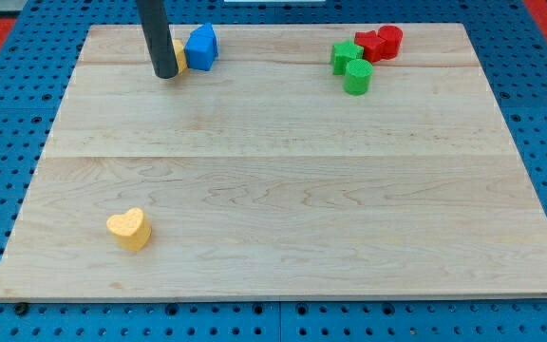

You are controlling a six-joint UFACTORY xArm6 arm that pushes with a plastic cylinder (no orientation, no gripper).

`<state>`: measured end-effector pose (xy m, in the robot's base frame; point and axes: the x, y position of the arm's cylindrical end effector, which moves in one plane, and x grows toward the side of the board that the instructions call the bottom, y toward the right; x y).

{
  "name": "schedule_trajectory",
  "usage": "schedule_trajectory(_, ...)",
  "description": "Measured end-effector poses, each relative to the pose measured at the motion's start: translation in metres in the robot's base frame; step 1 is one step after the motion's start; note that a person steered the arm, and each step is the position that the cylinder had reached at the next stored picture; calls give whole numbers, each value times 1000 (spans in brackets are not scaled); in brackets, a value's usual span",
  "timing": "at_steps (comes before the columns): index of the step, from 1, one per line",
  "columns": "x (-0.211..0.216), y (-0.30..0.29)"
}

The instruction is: Slide the yellow heart towards the yellow hexagon

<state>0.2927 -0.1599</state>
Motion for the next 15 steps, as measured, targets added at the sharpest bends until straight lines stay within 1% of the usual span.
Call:
schedule_trajectory(1, 40, -23)
schedule_trajectory(2, 156, 27)
schedule_trajectory(3, 226, 66)
schedule_trajectory(4, 223, 131)
schedule_trajectory(5, 273, 130)
schedule_trajectory(6, 275, 72)
schedule_trajectory(7, 258, 23)
schedule_trajectory(8, 255, 9)
schedule_trajectory(9, 275, -23)
schedule_trajectory(10, 275, -67)
schedule_trajectory(11, 274, -93)
schedule_trajectory(12, 256, -112)
schedule_trajectory(13, 248, -85)
schedule_trajectory(14, 212, -60)
schedule_trajectory(15, 150, -60)
